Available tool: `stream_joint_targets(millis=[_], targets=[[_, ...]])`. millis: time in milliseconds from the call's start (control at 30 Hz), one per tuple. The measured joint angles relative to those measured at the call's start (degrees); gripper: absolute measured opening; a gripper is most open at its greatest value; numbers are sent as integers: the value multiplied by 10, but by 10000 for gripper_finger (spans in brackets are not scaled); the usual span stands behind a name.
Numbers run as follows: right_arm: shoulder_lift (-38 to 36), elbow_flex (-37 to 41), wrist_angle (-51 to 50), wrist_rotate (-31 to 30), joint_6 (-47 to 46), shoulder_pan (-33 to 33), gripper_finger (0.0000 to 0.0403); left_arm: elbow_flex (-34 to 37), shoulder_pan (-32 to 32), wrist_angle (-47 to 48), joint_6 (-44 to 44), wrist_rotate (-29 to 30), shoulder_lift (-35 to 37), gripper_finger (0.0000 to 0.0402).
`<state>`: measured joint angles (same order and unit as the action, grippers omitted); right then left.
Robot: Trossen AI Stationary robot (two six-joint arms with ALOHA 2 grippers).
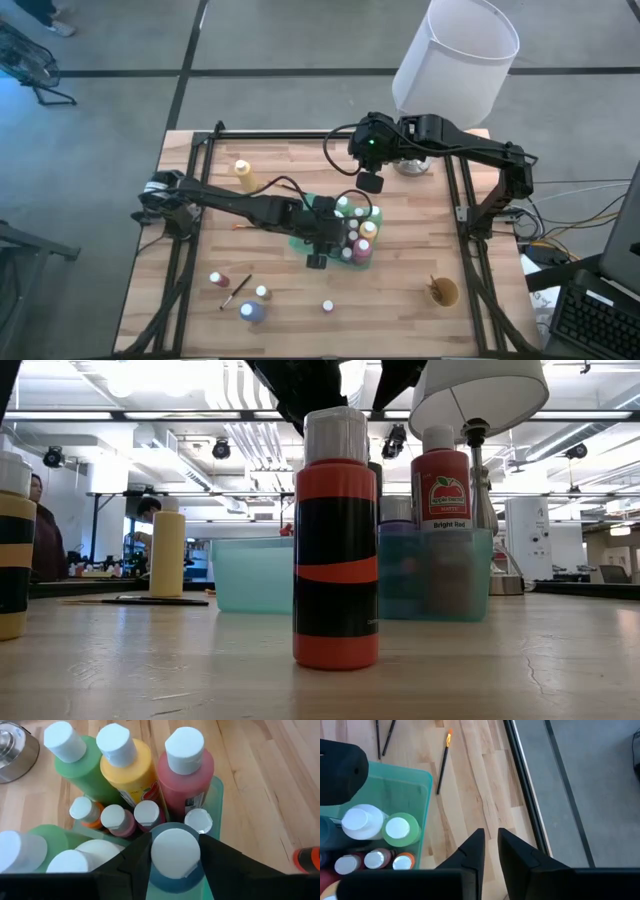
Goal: Pick & Place Paint Supplies
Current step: Put the black paint bottle into the green bin, then adjust the green bin
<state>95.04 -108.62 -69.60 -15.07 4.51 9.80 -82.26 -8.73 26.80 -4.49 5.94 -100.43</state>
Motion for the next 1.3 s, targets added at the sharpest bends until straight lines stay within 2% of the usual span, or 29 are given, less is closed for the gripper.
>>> stream_joint_targets(millis=[367, 467, 600, 800, 1233, 1300], targets=[[0, 1, 0, 3, -1, 0, 78, -110, -1, 150, -19, 5, 2, 167], [0, 2, 0, 5, -6, 0, 89, -134, 0, 213, -19, 32, 7, 167], [0, 6, -1, 5, -6, 0, 103, -130, 1, 264, -14, 75, 28, 167], [0, 23, 0, 5, 2, 0, 120, -52, 24, 264, -3, 85, 76, 167], [0, 33, 0, 4, 1, 0, 146, 232, 130, 51, 15, 66, 204, 167], [0, 33, 1, 4, 1, 0, 145, 260, 141, 10, 14, 41, 208, 167]])
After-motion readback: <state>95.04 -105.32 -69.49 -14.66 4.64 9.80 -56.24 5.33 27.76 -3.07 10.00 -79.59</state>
